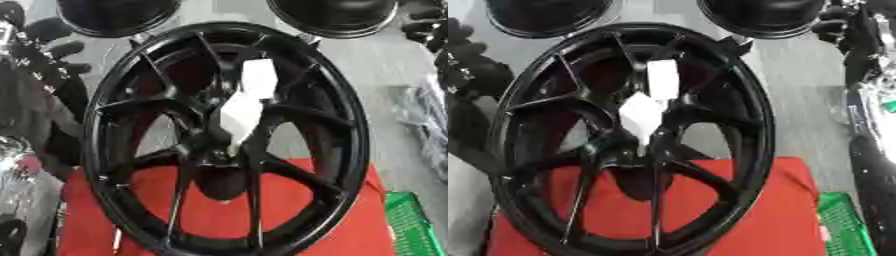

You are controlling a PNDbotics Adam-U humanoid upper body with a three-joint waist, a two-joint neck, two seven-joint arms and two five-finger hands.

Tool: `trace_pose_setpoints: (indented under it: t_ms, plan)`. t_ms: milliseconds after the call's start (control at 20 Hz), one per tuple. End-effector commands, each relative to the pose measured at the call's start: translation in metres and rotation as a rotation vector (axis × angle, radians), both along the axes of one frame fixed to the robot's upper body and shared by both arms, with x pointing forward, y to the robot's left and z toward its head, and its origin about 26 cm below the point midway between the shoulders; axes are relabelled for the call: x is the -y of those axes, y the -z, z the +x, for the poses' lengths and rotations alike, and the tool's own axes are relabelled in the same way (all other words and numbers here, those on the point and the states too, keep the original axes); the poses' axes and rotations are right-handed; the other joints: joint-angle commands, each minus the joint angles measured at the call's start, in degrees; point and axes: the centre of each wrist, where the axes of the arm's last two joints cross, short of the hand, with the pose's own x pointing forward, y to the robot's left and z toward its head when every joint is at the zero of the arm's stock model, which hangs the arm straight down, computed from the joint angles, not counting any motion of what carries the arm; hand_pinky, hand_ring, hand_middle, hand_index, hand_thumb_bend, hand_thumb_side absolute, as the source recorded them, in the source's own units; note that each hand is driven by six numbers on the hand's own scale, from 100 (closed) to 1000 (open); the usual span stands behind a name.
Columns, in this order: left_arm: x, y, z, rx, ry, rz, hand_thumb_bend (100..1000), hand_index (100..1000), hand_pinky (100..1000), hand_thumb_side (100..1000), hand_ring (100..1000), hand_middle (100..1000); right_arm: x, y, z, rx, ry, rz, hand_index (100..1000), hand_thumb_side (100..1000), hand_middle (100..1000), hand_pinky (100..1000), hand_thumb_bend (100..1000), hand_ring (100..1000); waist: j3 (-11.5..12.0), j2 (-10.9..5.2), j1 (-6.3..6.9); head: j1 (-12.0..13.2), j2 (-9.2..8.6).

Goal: Pull the pin out of the wheel hub.

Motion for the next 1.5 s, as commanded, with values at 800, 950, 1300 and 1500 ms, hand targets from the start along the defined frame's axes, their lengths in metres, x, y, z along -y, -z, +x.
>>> trace_pose_setpoints:
  t_ms: [800,950,1300,1500]
  plan:
    - [-0.001,-0.007,-0.003,0.027,-0.001,0.006,237,752,658,817,743,727,-0.001,-0.01,0.0,0.017,-0.006,-0.03,749,689,565,766,100,614,0.2,-1.67,-0.19,-1.6,-0.27]
    - [-0.001,-0.008,-0.004,0.029,0.001,0.005,237,752,658,816,743,727,-0.003,-0.012,0.002,0.02,-0.02,-0.039,754,688,572,769,100,622,0.3,-1.71,-0.17,-1.6,-0.29]
    - [-0.005,-0.005,-0.003,0.02,-0.013,0.007,240,752,657,816,744,731,-0.007,-0.037,0.007,0.071,-0.093,-0.197,760,625,581,775,100,633,-0.1,-2.25,-0.69,-1.1,0.61]
    - [-0.006,-0.004,-0.003,0.019,-0.014,0.006,240,752,657,816,744,731,-0.003,-0.04,0.011,0.076,-0.112,-0.251,760,625,581,775,100,633,-0.2,-2.32,-0.75,-1.1,0.7]
